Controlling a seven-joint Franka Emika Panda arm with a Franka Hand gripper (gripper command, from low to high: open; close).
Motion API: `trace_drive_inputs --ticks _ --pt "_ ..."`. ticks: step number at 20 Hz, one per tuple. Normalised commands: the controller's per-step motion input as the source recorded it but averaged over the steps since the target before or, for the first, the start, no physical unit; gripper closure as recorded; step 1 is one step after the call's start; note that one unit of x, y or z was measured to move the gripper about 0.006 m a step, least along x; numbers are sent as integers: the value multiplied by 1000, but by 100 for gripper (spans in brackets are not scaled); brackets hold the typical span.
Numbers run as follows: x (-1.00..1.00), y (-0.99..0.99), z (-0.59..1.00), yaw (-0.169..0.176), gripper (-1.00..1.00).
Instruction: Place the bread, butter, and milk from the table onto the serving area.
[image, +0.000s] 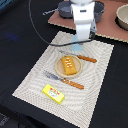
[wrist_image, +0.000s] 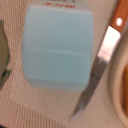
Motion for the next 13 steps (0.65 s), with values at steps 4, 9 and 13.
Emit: trace_drive_inputs --ticks 4,9,13 --pt "226 94 1000 -25 -100" --pt "-232 -184 438 -97 -100" --pt "-644 -309 -24 -157 -100"
